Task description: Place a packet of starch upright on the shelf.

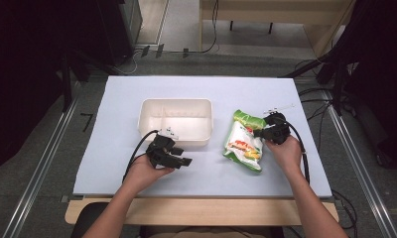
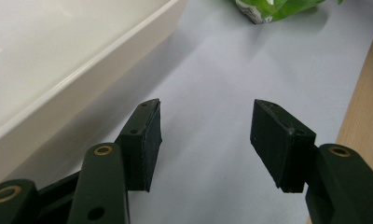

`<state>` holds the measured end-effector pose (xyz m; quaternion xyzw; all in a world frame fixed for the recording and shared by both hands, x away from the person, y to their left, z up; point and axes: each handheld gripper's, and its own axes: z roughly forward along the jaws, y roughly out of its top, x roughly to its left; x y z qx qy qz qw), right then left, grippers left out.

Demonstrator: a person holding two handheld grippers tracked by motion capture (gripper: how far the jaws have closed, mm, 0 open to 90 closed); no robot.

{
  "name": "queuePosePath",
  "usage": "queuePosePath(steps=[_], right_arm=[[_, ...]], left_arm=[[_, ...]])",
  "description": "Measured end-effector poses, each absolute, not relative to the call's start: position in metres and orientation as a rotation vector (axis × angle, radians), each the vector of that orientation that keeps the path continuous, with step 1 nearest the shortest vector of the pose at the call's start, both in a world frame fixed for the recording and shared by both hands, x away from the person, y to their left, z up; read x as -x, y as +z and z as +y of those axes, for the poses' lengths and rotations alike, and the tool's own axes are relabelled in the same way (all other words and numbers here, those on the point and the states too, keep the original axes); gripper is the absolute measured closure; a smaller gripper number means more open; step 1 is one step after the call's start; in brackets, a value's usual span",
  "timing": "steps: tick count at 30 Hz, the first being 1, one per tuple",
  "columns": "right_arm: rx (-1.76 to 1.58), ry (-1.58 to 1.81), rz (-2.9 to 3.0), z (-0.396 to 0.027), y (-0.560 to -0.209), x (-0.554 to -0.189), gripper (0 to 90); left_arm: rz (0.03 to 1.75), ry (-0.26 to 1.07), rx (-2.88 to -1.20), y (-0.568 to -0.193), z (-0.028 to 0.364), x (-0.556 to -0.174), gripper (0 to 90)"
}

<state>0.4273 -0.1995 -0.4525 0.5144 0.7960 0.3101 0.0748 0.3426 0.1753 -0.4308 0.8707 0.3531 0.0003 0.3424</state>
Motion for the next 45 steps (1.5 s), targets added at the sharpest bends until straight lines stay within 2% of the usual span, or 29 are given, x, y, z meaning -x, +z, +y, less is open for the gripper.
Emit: queuePosePath(steps=[11,14,24,32,45], right_arm=[[-1.529,1.106,2.37,-0.201,-0.414,-0.424,87.2],[-1.483,1.19,2.386,-0.199,-0.394,-0.42,87.3],[-1.34,1.237,2.37,-0.192,-0.348,-0.408,88.0],[-1.297,1.266,2.351,-0.202,-0.316,-0.413,88.0],[-1.231,1.276,2.411,-0.195,-0.296,-0.421,88.0]], left_arm=[[0.942,-0.008,-2.236,-0.429,0.183,-0.344,44.4],[0.95,-0.006,-2.226,-0.429,0.184,-0.343,44.5],[0.948,-0.013,-2.226,-0.427,0.185,-0.343,43.3],[0.941,-0.019,-2.213,-0.425,0.187,-0.342,43.2],[0.937,-0.036,-2.207,-0.424,0.19,-0.342,42.7]])
